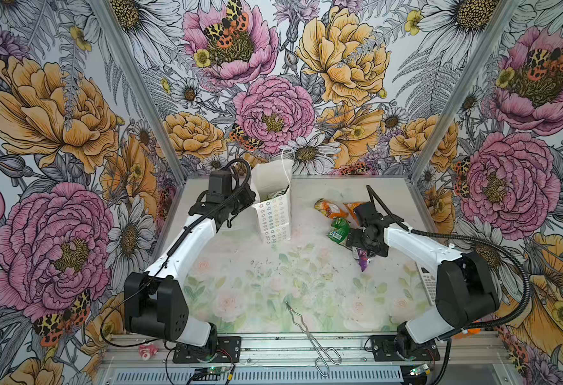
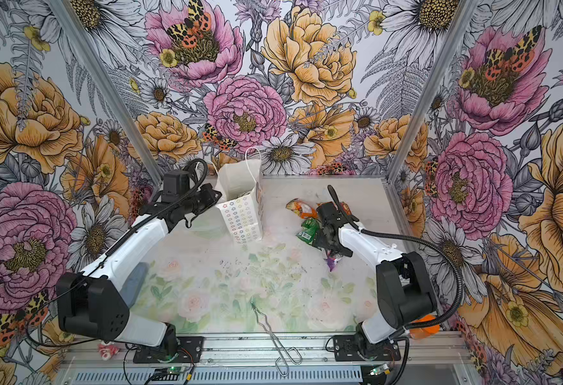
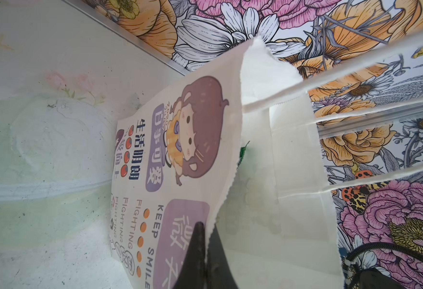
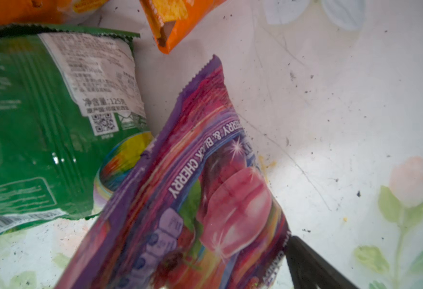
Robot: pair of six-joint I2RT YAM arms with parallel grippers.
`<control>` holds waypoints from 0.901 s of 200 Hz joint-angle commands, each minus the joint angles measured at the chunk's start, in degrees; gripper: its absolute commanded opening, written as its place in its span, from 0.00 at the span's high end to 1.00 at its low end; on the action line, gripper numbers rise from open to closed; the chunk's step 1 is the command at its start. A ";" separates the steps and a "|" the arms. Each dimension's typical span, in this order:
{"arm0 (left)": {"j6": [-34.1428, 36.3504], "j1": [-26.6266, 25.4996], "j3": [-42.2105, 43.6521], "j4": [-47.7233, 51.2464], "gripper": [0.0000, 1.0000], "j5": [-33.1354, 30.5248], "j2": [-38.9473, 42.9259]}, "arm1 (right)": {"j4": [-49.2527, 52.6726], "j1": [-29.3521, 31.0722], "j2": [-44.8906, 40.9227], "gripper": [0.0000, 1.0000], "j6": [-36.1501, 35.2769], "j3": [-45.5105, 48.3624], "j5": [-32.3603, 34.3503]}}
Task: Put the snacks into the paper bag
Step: 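Lower the right gripper onto the purple cherry candy bag and grasp it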
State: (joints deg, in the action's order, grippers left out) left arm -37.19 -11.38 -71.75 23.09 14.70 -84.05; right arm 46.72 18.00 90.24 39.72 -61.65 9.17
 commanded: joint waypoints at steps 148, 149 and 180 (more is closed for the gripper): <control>-0.10 0.13 -1.10 -0.55 1.00 1.05 -1.00 | -2.64 -2.00 5.94 0.02 -1.39 0.51 -1.86; -0.09 0.09 -1.11 -0.53 1.00 1.04 -1.01 | -2.71 -2.00 5.93 0.02 -1.40 0.54 -1.83; -0.08 0.06 -1.37 -0.56 1.00 1.21 -1.19 | -3.21 -2.08 4.81 0.06 -1.15 1.53 -1.95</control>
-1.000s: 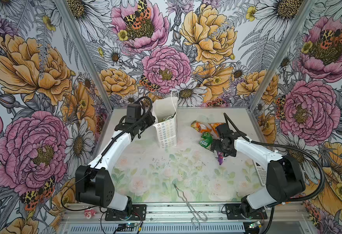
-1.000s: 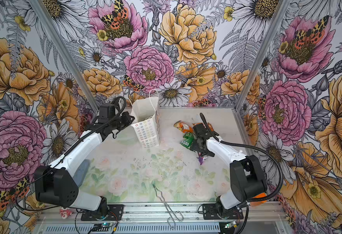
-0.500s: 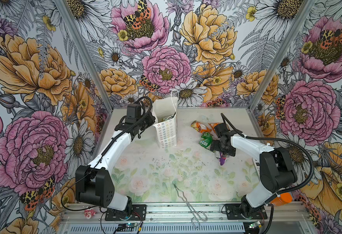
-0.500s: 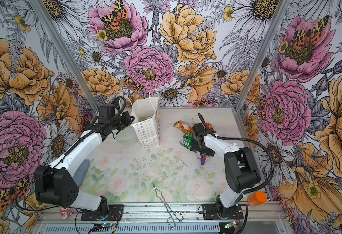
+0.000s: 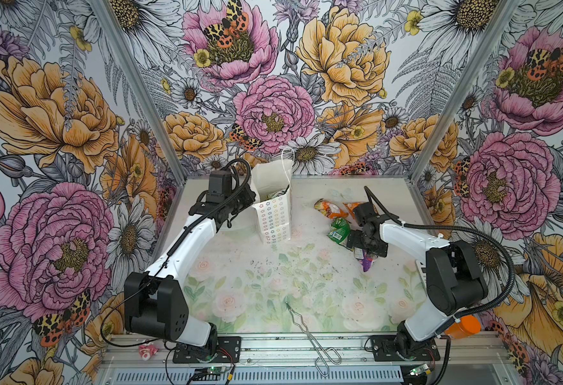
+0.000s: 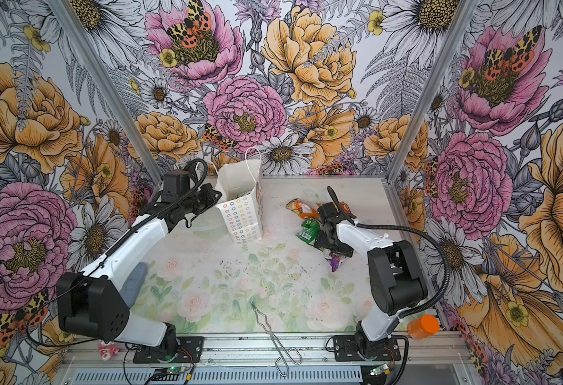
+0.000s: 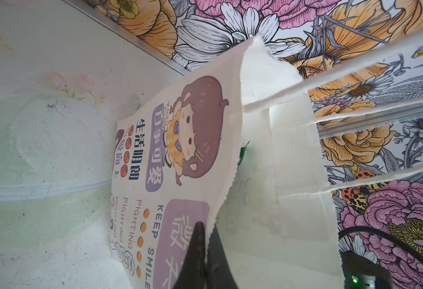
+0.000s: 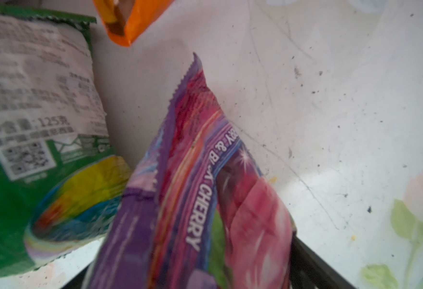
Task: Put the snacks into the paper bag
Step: 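Lower the right gripper onto the purple cherry candy bag and grasp it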
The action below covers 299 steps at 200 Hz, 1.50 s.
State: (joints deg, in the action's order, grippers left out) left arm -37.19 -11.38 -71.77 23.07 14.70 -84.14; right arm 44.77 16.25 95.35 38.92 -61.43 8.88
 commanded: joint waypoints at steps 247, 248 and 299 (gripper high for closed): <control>-0.08 -0.44 -1.98 -0.54 1.00 1.52 -2.29 | -1.80 -0.94 -4.54 0.64 -1.56 1.13 -4.93; -0.08 -0.55 -1.98 -0.51 1.00 1.54 -2.32 | -1.80 -0.95 -4.50 0.64 -1.56 1.13 -4.97; 0.01 -0.51 -1.98 -0.49 1.00 1.58 -2.29 | -1.81 -1.21 -5.34 0.71 -1.67 1.08 -5.89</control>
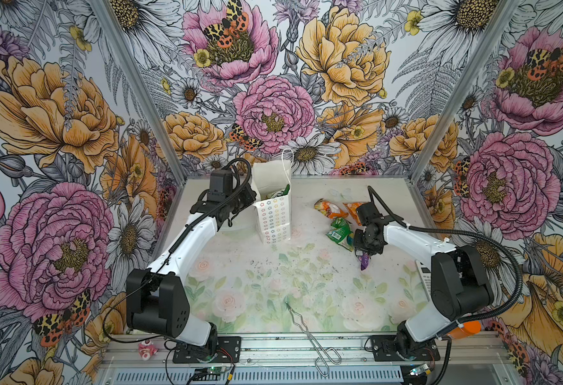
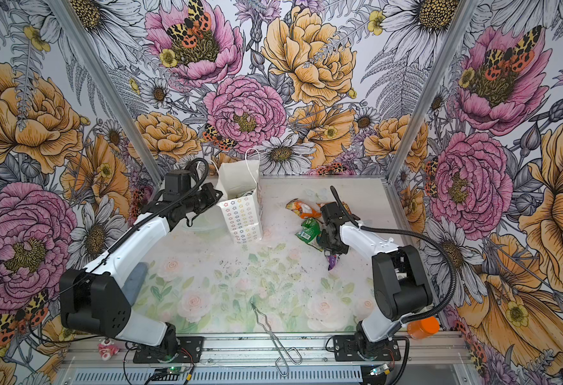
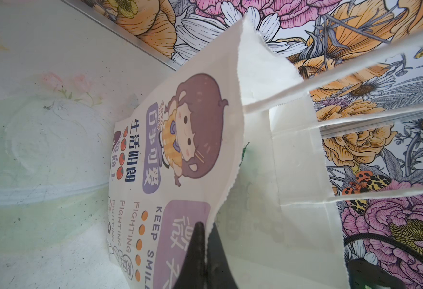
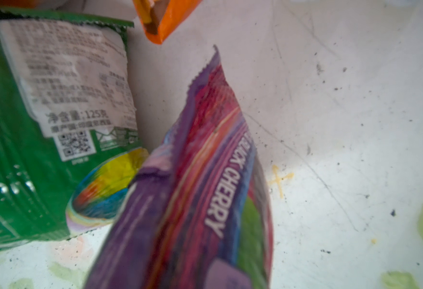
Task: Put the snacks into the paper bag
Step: 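Lower the right gripper onto the purple cherry candy bag and grasp it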
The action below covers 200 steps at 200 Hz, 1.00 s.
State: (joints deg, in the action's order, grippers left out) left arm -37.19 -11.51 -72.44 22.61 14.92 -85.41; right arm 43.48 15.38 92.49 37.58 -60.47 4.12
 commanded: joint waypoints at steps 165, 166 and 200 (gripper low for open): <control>0.00 -0.31 -1.07 -0.03 1.00 1.28 -0.73 | -0.42 -1.14 -7.86 0.84 -0.31 -0.48 -3.59; 0.01 -0.29 -1.09 -0.03 1.00 1.31 -0.73 | -0.42 -1.14 -7.90 0.84 -0.36 -0.46 -3.64; 0.10 -0.26 -0.77 -0.03 1.00 1.22 -0.35 | -0.40 -1.11 -9.55 0.87 -1.07 -1.23 -4.12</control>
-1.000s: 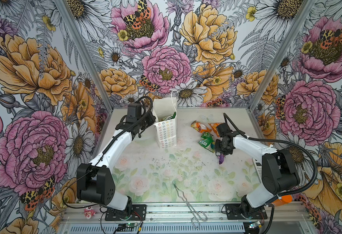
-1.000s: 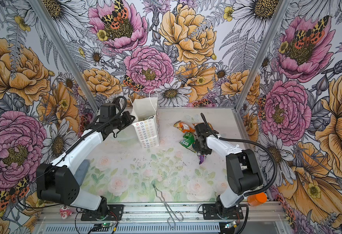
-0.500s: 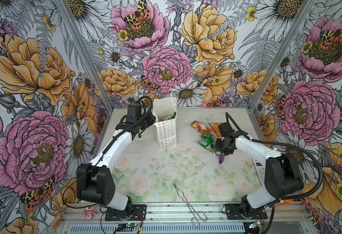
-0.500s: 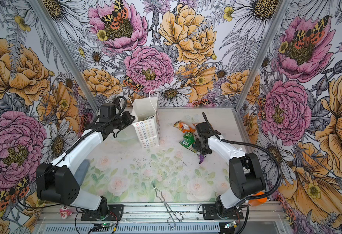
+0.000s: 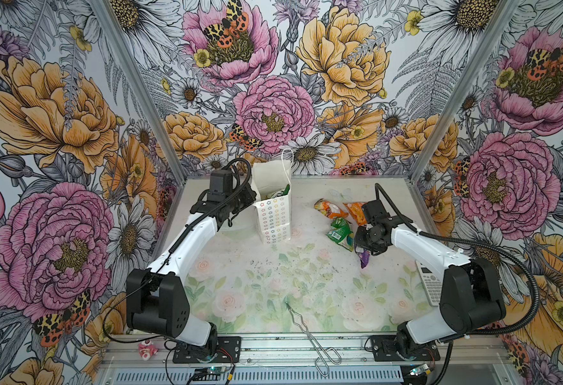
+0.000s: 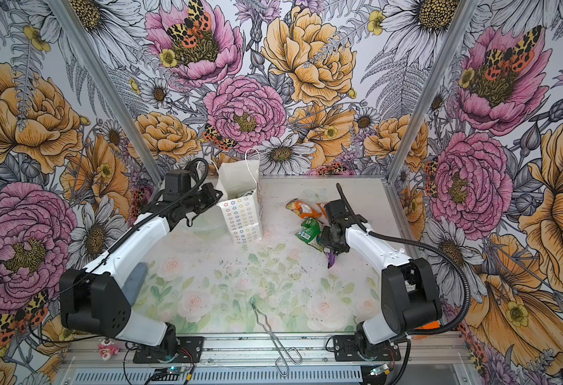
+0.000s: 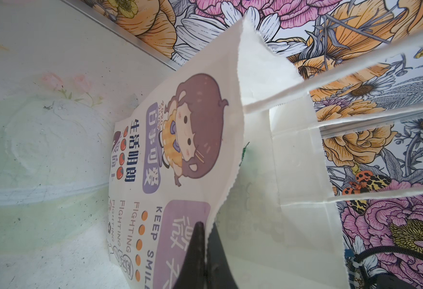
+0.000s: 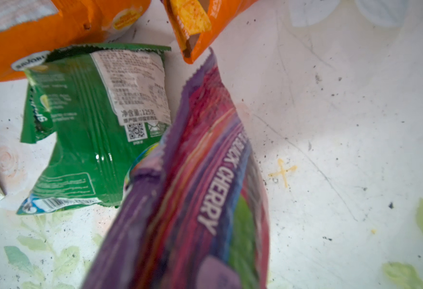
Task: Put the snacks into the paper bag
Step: 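Lower the right gripper onto the purple cherry candy bag and grasp it, then lift the purple candy bag with the right gripper and carry it toward the bag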
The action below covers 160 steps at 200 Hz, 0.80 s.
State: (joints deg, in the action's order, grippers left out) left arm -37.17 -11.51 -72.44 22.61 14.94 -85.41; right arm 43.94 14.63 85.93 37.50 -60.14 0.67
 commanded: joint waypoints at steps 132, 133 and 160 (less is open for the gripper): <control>-0.10 -0.45 -1.35 -0.03 1.00 1.30 -0.70 | -0.88 -0.39 -10.49 1.00 -5.89 -3.82 -0.32; -0.10 -0.45 -1.37 -0.02 1.00 1.22 -0.67 | -0.88 -0.39 -10.51 1.00 -5.91 -3.83 -0.32; -0.10 -0.44 -1.64 -0.06 1.00 1.27 -0.82 | -0.92 -0.33 -11.76 1.00 -6.86 -4.48 -0.67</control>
State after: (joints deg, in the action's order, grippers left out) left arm -37.19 -11.51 -72.44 22.61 14.94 -85.41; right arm 44.21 14.63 76.75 32.45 -62.04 0.10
